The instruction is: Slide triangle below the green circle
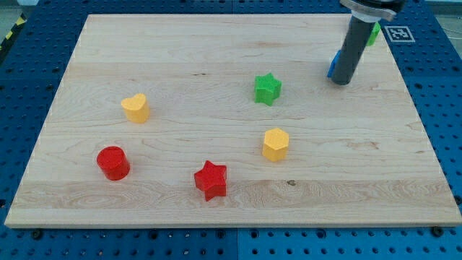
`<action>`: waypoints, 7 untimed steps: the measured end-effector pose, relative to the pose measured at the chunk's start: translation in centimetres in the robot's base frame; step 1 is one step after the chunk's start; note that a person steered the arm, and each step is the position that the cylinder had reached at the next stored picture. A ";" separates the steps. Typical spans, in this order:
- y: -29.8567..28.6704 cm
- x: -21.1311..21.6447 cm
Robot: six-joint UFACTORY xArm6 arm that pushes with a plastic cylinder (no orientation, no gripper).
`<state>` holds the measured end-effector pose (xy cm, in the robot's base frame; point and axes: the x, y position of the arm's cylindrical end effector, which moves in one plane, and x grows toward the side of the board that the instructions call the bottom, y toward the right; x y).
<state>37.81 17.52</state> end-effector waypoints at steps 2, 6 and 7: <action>-2.2 -2.2; 0.7 -5.2; 1.2 -5.4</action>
<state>32.39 18.76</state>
